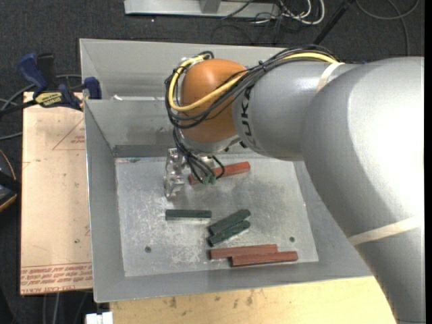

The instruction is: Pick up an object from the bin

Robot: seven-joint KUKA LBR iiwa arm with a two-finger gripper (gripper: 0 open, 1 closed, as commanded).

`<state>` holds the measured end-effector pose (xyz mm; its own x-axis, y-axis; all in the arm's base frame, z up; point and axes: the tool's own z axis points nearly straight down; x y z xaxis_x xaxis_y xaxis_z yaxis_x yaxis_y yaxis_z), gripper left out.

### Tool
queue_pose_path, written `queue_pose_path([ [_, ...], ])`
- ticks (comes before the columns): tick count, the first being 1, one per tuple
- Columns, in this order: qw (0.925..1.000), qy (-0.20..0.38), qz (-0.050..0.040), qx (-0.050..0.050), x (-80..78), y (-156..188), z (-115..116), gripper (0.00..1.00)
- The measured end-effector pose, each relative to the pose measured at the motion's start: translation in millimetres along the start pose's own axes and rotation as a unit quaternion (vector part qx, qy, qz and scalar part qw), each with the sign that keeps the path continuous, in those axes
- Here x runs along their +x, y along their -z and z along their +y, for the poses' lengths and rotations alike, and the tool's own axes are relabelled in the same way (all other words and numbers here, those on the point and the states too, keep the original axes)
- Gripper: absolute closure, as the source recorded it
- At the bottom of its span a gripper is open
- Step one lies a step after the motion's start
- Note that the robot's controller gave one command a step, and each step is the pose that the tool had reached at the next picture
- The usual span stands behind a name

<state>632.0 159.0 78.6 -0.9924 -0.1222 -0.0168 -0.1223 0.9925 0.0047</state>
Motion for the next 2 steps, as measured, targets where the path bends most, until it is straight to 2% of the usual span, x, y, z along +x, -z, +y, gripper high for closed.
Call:
queue_pose_path([
  [1,1.0000,0.000,0.0019,0.000,1.5,-2.1,0.0,0.00],
  [2,1.0000,0.000,0.0019,0.000,1.4,-2.0,0.0,0.00],
])
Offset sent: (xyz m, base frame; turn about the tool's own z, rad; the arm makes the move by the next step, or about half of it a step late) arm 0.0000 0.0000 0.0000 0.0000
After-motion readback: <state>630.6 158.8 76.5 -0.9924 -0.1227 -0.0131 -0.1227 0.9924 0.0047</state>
